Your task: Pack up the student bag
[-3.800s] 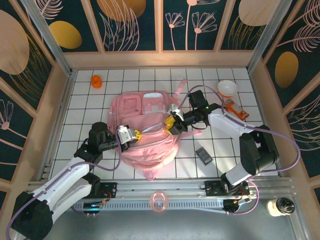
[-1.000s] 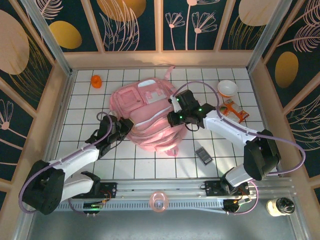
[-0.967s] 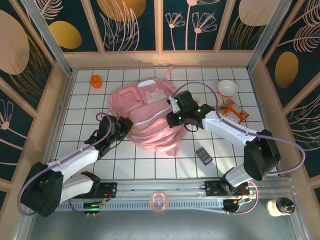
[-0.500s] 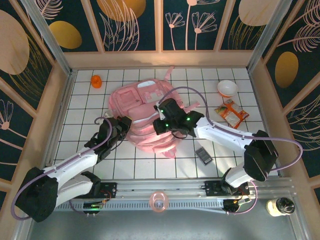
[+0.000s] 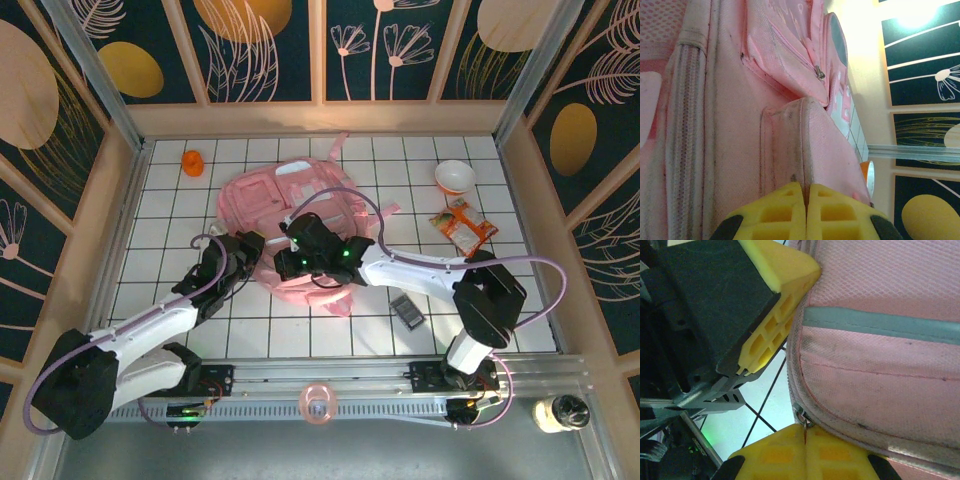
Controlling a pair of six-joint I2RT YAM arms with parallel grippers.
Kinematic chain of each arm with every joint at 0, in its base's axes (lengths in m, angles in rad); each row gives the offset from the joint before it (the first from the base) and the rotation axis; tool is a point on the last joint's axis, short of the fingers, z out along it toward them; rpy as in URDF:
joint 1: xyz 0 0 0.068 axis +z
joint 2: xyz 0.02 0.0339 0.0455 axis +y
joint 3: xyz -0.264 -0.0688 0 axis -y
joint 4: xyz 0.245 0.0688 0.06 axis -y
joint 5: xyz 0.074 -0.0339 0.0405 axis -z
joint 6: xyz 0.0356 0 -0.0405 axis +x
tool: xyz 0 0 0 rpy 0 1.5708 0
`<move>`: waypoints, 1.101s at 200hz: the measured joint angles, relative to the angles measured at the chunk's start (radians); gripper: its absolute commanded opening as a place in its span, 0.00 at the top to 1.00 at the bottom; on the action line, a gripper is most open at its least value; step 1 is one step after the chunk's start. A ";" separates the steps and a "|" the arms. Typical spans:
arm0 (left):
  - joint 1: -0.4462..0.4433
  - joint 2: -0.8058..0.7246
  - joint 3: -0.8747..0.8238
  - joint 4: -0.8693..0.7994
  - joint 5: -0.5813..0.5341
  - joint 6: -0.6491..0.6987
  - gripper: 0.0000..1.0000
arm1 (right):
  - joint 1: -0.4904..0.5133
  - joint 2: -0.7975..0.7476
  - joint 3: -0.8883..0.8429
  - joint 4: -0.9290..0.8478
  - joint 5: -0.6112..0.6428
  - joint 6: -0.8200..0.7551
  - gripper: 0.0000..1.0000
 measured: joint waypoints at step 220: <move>-0.003 -0.036 0.051 -0.119 0.042 0.134 0.89 | -0.150 -0.136 -0.193 0.124 0.086 -1.421 0.81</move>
